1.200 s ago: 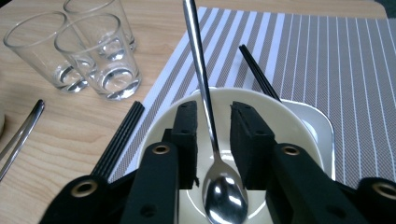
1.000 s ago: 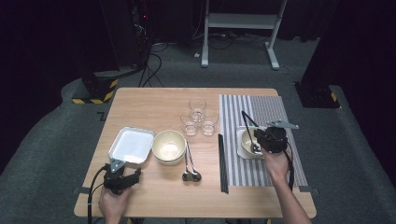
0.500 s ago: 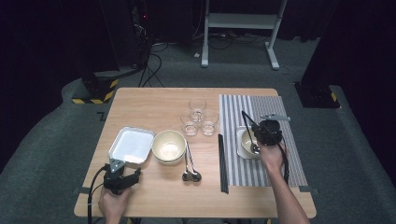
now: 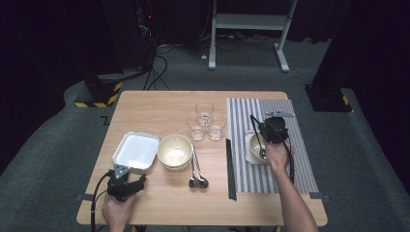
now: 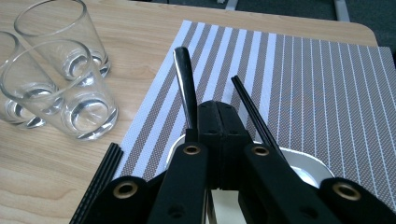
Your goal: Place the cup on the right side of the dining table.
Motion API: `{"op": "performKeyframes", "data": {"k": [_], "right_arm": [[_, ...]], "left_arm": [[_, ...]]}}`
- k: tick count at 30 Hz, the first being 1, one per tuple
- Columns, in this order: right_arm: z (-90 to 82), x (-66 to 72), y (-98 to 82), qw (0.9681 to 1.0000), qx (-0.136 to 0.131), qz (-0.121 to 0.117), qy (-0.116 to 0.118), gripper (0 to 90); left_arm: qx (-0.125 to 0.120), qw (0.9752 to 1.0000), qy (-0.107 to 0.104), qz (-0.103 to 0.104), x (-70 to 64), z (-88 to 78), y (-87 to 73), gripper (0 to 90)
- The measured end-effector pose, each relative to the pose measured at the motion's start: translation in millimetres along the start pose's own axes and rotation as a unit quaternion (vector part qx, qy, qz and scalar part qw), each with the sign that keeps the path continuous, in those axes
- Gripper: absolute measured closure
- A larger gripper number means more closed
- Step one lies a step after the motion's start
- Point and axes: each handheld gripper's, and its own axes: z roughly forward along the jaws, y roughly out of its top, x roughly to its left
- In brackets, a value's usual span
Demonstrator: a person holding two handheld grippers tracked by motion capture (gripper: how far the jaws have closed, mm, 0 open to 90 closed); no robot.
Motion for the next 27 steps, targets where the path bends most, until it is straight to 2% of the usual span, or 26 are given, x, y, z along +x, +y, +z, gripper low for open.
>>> {"op": "performKeyframes", "data": {"k": [7, 11, 14, 18, 27], "right_arm": [[6.7, -3.1, 14.3, 0.9999, 0.007, 0.011, -0.005, 90.0], [11.9, -1.1, 21.4, 0.9998, 0.014, 0.008, -0.008, 90.0], [16.4, 0.1, 23.7, 0.9998, 0.013, 0.011, -0.008, 90.0], [24.0, -3.7, 25.0, 0.9995, 0.024, 0.016, -0.013, 90.0], [26.7, -9.0, 45.7, 0.9994, 0.010, 0.026, -0.019, 90.0]], "left_arm": [[0.000, 1.0000, 0.001, 0.000, 0.5, -0.1, 0.0, 27.6], [0.000, 1.0000, 0.000, -0.001, 0.6, -0.2, 0.0, 27.5], [0.000, 1.0000, 0.000, -0.001, 0.7, -0.2, 0.0, 27.5], [0.000, 1.0000, 0.001, -0.003, 1.0, -0.3, 0.0, 27.6], [0.002, 1.0000, 0.003, -0.004, 1.1, -0.4, 0.1, 27.2]]}}
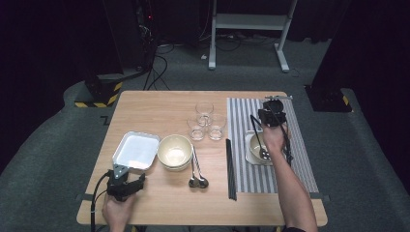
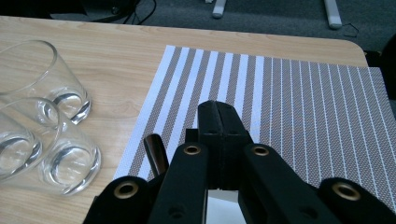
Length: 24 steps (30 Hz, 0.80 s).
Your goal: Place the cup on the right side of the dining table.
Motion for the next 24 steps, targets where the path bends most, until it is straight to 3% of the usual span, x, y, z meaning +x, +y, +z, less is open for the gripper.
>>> {"op": "performKeyframes", "data": {"k": [13, 18, 24], "right_arm": [[24.7, 0.3, -2.2, 0.9995, 0.024, -0.010, -0.019, 90.0], [32.8, -0.8, 6.5, 0.9990, 0.034, -0.013, -0.024, 90.0], [49.8, -3.8, 1.0, 0.9981, 0.053, -0.005, -0.029, 90.0]], "left_arm": [[-0.002, 1.0000, 0.001, 0.001, -0.2, 0.1, -0.1, 28.0], [0.000, 1.0000, 0.003, 0.003, -0.3, 0.0, 0.1, 27.9], [-0.002, 1.0000, 0.003, 0.001, -0.6, 0.2, 0.0, 28.0]]}}
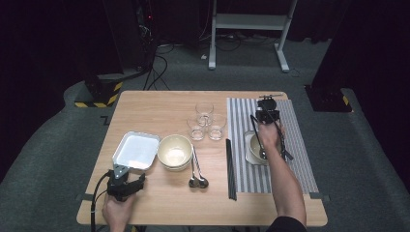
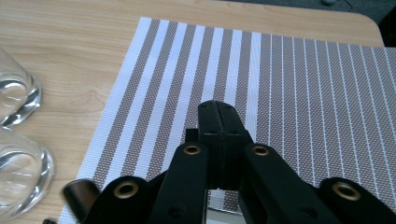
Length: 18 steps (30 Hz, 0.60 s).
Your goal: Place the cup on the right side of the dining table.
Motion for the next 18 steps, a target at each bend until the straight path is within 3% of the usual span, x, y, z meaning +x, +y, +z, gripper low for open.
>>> {"op": "performKeyframes", "data": {"k": [18], "right_arm": [[29.8, -13.9, -7.4, 0.9979, 0.056, 0.023, -0.023, 90.0]], "left_arm": [[0.000, 1.0000, 0.001, 0.000, -0.1, 0.1, 0.0, 28.0]]}}
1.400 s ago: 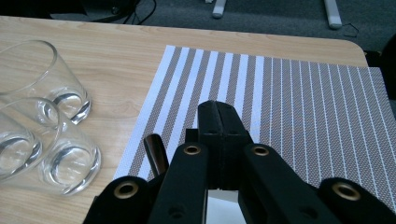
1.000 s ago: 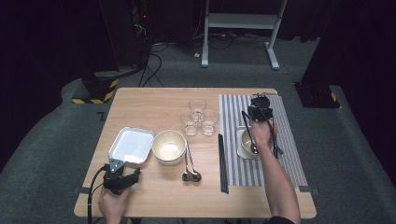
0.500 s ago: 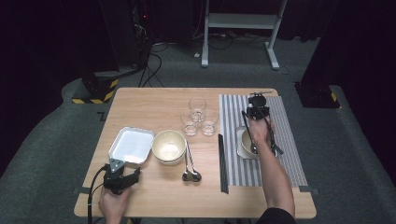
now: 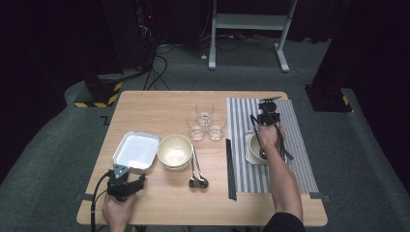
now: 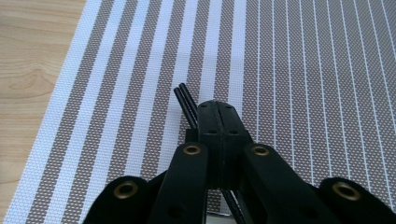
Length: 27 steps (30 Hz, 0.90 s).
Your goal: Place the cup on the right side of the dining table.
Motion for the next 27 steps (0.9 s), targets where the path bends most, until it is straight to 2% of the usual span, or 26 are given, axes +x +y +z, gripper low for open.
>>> {"op": "performKeyframes", "data": {"k": [8, 27], "right_arm": [[4.0, -3.0, -0.5, 1.0000, 0.009, 0.004, -0.001, 90.0], [11.2, -4.2, 0.3, 0.9992, 0.027, 0.018, -0.023, 90.0]], "left_arm": [[0.000, 1.0000, 0.000, 0.000, -0.1, 0.0, 0.0, 28.1], [-0.001, 1.0000, 0.000, -0.002, -0.3, 0.2, 0.0, 28.1]]}}
